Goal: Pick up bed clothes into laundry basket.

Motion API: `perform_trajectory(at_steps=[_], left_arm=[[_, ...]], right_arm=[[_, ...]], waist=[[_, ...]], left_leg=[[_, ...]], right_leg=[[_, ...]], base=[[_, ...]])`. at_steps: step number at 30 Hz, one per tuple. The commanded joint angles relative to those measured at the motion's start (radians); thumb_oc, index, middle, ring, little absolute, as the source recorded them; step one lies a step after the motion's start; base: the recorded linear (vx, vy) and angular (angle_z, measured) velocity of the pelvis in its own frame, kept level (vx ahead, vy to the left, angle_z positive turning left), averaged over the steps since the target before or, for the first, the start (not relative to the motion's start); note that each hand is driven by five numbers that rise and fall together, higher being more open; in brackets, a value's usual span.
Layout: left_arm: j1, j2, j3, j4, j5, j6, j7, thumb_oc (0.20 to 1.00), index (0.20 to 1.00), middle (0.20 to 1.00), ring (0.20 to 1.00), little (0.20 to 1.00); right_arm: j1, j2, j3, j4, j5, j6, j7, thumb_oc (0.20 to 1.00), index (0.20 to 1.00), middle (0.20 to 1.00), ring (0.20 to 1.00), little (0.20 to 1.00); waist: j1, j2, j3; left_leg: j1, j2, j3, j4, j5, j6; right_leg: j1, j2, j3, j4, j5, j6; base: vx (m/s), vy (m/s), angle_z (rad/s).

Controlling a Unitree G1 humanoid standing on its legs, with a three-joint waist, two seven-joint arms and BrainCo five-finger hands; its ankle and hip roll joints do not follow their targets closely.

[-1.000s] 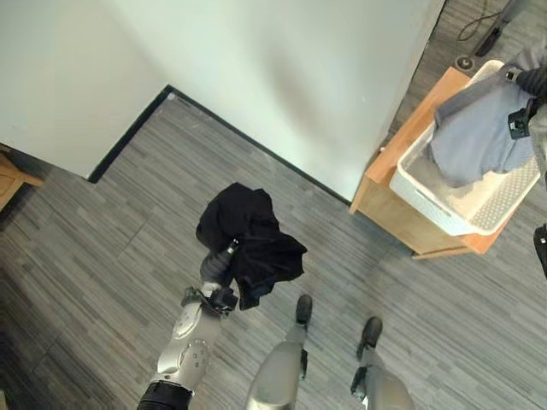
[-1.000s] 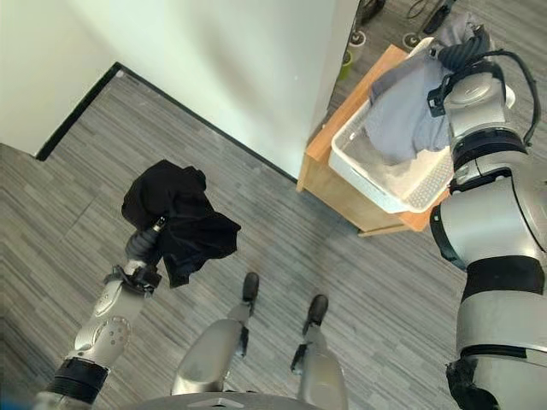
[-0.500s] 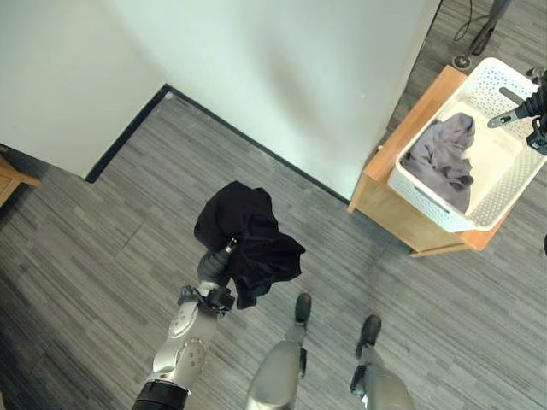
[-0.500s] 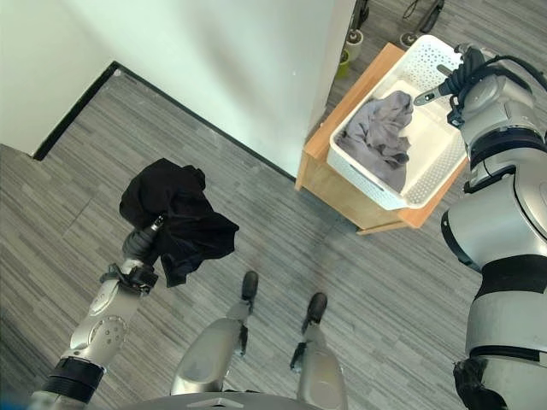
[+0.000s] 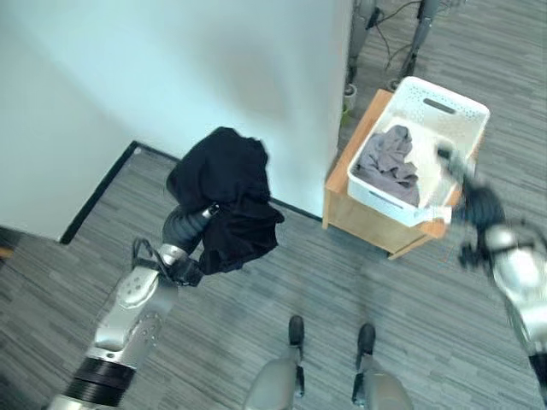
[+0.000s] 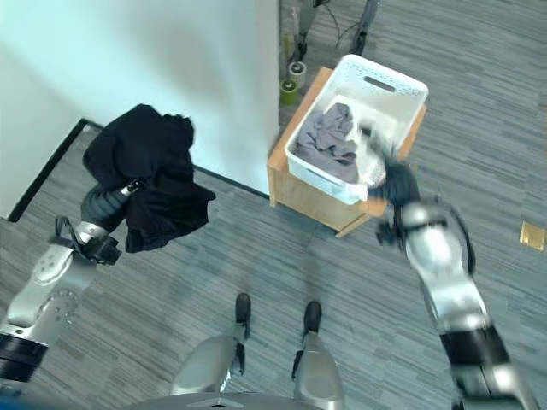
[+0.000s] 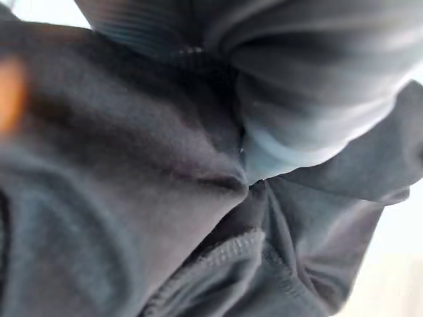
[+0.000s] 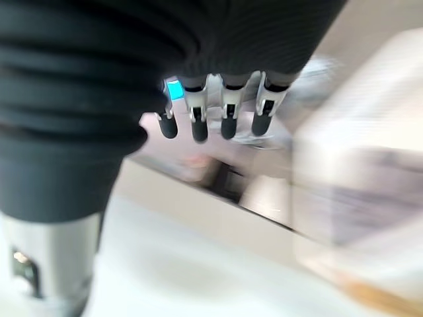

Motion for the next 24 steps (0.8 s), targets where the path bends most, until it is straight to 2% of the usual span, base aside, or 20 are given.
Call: perform_trajectory(at_steps=[1, 3, 5, 7, 10, 11, 12, 14, 15, 16, 17, 18, 19, 21, 24], left_arm=[[-0.093, -0.027, -0.070, 0.038, 0.033, -0.021, -0.059, 0.200, 0.200, 0.200, 0.200, 0.200], [-0.149, 0.019, -0.121, 0.032, 0.045, -0.017, -0.069, 0.200, 0.200, 0.200, 0.200, 0.200], [-0.204, 0.023, -0.160, 0.043, 0.031, -0.027, -0.061, 0.200, 0.200, 0.200, 0.200, 0.200], [-0.284, -0.005, -0.209, 0.075, 0.036, -0.039, -0.038, 0.200, 0.200, 0.200, 0.200, 0.200], [-0.335, -0.044, -0.232, 0.105, 0.040, -0.051, -0.010, 0.200, 0.200, 0.200, 0.200, 0.200], [-0.381, -0.099, -0.233, 0.161, 0.066, -0.065, 0.035, 0.200, 0.200, 0.200, 0.200, 0.200], [-0.389, -0.114, -0.218, 0.186, 0.085, -0.066, 0.052, 0.200, 0.200, 0.200, 0.200, 0.200], [-0.403, -0.126, -0.211, 0.205, 0.096, -0.067, 0.059, 0.200, 0.200, 0.200, 0.200, 0.200], [-0.450, -0.157, -0.208, 0.260, 0.094, -0.068, 0.072, 0.200, 0.200, 0.200, 0.200, 0.200], [-0.493, -0.173, -0.217, 0.294, 0.102, -0.071, 0.087, 0.200, 0.200, 0.200, 0.200, 0.200], [-0.575, -0.206, -0.242, 0.342, 0.109, -0.070, 0.106, 0.200, 0.200, 0.200, 0.200, 0.200], [-0.610, -0.215, -0.251, 0.368, 0.116, -0.078, 0.115, 0.200, 0.200, 0.200, 0.200, 0.200], [-0.645, -0.226, -0.254, 0.401, 0.123, -0.083, 0.136, 0.200, 0.200, 0.200, 0.200, 0.200], [-0.712, -0.231, -0.268, 0.470, 0.151, -0.081, 0.154, 0.200, 0.200, 0.200, 0.200, 0.200], [-0.789, -0.256, -0.256, 0.606, 0.128, -0.087, 0.190, 0.200, 0.200, 0.200, 0.200, 0.200]], right_arm=[[-0.112, -0.057, -0.031, -0.040, 0.032, -0.077, 0.035, 1.000, 1.000, 1.000, 1.000, 1.000], [-0.057, -0.049, -0.059, -0.085, 0.046, -0.082, 0.044, 1.000, 1.000, 1.000, 1.000, 1.000], [-0.014, -0.048, -0.089, -0.128, 0.059, -0.083, 0.050, 1.000, 1.000, 1.000, 1.000, 1.000], [0.027, -0.051, -0.125, -0.166, 0.074, -0.088, 0.052, 1.000, 1.000, 1.000, 1.000, 1.000], [0.025, -0.054, -0.127, -0.191, 0.098, -0.091, 0.052, 1.000, 1.000, 1.000, 1.000, 1.000], [-0.005, -0.037, -0.093, -0.200, 0.142, -0.100, 0.055, 1.000, 1.000, 1.000, 1.000, 1.000], [-0.018, -0.030, -0.083, -0.198, 0.150, -0.098, 0.056, 1.000, 1.000, 1.000, 1.000, 1.000], [-0.022, -0.024, -0.075, -0.193, 0.158, -0.092, 0.060, 1.000, 1.000, 1.000, 1.000, 1.000], [-0.024, -0.010, -0.057, -0.184, 0.191, -0.080, 0.068, 1.000, 1.000, 1.000, 1.000, 1.000], [-0.046, -0.020, -0.040, -0.185, 0.217, -0.086, 0.077, 1.000, 1.000, 1.000, 1.000, 1.000], [-0.051, -0.042, -0.020, -0.190, 0.265, -0.082, 0.084, 1.000, 1.000, 1.000, 1.000, 1.000], [-0.058, -0.048, -0.007, -0.188, 0.273, -0.082, 0.088, 1.000, 1.000, 1.000, 1.000, 1.000], [-0.068, -0.054, 0.001, -0.188, 0.279, -0.080, 0.087, 1.000, 1.000, 1.000, 1.000, 1.000], [-0.061, -0.049, 0.005, -0.183, 0.291, -0.078, 0.084, 1.000, 1.000, 1.000, 1.000, 1.000], [-0.040, -0.036, 0.029, -0.177, 0.319, -0.088, 0.094, 1.000, 1.000, 1.000, 1.000, 1.000]], waist=[[-0.012, -0.015, -0.097], [-0.038, -0.008, -0.110], [-0.055, -0.007, -0.121], [-0.083, 0.001, -0.126], [-0.094, 0.012, -0.118], [-0.105, 0.018, -0.096], [-0.099, 0.018, -0.087], [-0.098, 0.014, -0.087], [-0.105, 0.007, -0.103], [-0.108, -0.004, -0.098], [-0.108, -0.028, -0.065], [-0.102, -0.028, -0.049], [-0.096, -0.032, -0.047], [-0.101, -0.039, -0.062], [-0.093, -0.029, -0.076]], left_leg=[[0.055, 0.009, 0.014, 0.006, -0.013, -0.028], [0.072, 0.009, 0.027, 0.006, -0.018, -0.029], [0.084, 0.011, 0.040, 0.006, -0.021, -0.032], [0.100, 0.013, 0.045, 0.006, -0.023, -0.033], [0.119, 0.019, 0.054, 0.006, -0.030, -0.029], [0.139, 0.041, 0.085, 0.006, -0.031, -0.031], [0.149, 0.054, 0.110, 0.006, -0.032, -0.034], [0.156, 0.058, 0.122, 0.006, -0.031, -0.037], [0.171, 0.062, 0.129, 0.021, -0.026, -0.047], [0.132, 0.070, 0.127, 0.154, -0.042, -0.062], [0.056, 0.092, 0.112, 0.354, 0.002, -0.096], [0.037, 0.091, 0.076, 0.380, 0.024, -0.111], [0.005, 0.086, 0.046, 0.370, 0.042, -0.116], [-0.037, 0.126, 0.069, 0.284, 0.038, -0.103], [-0.058, 0.140, 0.041, 0.173, 0.115, -0.110]], right_leg=[[0.033, 0.002, -0.009, 0.015, -0.043, 0.019], [0.041, 0.002, 0.001, 0.015, -0.042, 0.023], [0.051, 0.002, 0.004, 0.015, -0.045, 0.026], [0.058, 0.000, 0.005, 0.044, -0.059, 0.025], [0.024, -0.005, 0.009, 0.153, -0.095, 0.022], [-0.031, -0.003, -0.023, 0.267, -0.120, 0.032], [-0.051, -0.015, -0.066, 0.307, -0.123, 0.033], [-0.053, -0.017, -0.070, 0.316, -0.128, 0.032], [-0.023, -0.004, -0.059, 0.260, -0.149, 0.018], [0.003, 0.002, -0.055, 0.234, -0.146, 0.003], [0.044, 0.001, -0.054, 0.222, -0.154, -0.026], [0.057, 0.009, -0.053, 0.223, -0.165, -0.032], [0.063, 0.007, -0.044, 0.214, -0.164, -0.035], [0.093, 0.003, -0.028, 0.187, -0.171, -0.033], [0.129, 0.027, -0.005, 0.152, -0.167, -0.031]], base=[[0.03, 0.000, -0.37], [0.03, 0.012, -0.30], [0.03, -0.004, -0.21], [0.02, 0.000, -0.15], [-0.01, 0.004, 0.01], [-0.07, -0.027, -0.12], [-0.08, -0.086, -0.56], [0.00, -0.127, -0.95], [0.05, -0.212, -0.43], [0.03, -0.344, 0.01], [-0.03, -0.233, -0.06], [-0.04, -0.135, -0.12], [-0.01, -0.009, -0.24], [0.09, 0.007, -0.18], [0.18, 0.021, -0.09]])
